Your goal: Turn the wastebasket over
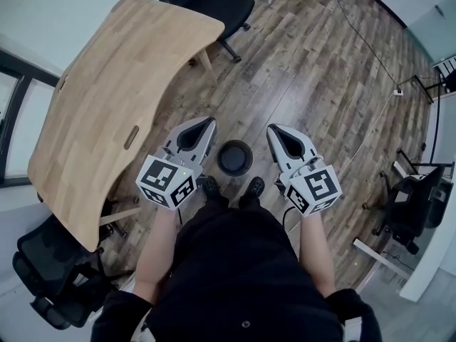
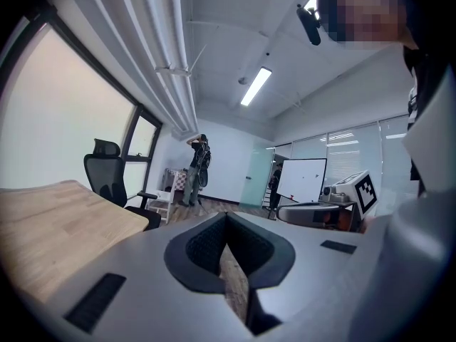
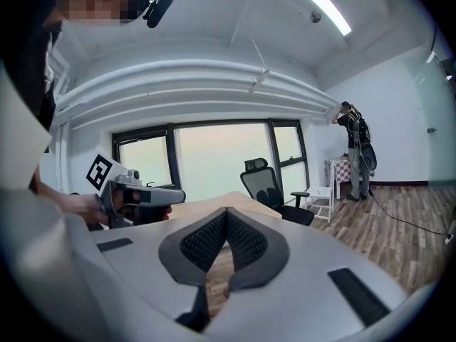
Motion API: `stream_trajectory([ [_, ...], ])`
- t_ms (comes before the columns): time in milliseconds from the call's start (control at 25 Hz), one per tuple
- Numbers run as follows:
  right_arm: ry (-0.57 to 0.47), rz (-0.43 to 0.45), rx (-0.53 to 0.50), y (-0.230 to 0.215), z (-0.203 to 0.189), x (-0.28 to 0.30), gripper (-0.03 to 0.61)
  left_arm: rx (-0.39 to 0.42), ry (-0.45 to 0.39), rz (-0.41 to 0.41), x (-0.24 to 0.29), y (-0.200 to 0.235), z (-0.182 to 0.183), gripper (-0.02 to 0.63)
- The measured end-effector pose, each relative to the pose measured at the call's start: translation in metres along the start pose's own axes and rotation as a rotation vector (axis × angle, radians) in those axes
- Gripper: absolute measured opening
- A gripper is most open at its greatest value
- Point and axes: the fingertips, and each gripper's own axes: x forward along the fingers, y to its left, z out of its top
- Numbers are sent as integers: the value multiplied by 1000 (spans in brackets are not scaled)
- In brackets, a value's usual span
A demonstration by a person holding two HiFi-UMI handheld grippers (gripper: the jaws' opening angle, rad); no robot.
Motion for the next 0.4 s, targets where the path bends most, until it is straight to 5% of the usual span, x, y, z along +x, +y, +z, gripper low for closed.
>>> stream_trajectory([
  [400, 9, -12, -5, 4, -4, -5, 32, 21, 58, 1, 0, -9, -13, 17],
])
